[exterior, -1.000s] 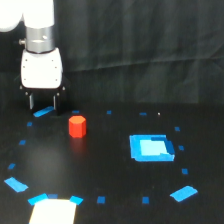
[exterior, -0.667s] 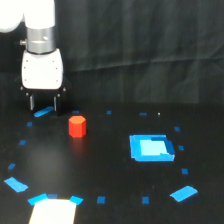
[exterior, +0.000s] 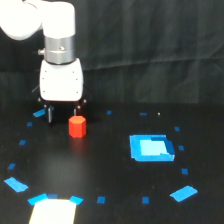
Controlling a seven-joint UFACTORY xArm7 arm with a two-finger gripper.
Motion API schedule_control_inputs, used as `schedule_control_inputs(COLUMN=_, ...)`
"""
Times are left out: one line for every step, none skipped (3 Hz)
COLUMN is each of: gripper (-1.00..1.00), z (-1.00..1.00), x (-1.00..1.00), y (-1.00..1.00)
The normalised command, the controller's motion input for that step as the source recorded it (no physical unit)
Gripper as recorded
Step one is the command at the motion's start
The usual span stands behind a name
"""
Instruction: Pick up the red object from the table
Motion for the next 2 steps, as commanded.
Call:
schedule_control_inputs(gripper=-1.00, z=0.29, x=0.96, y=-1.00)
schedule_control_inputs(gripper=-0.83, z=0.65, x=-0.78, y=-0.07)
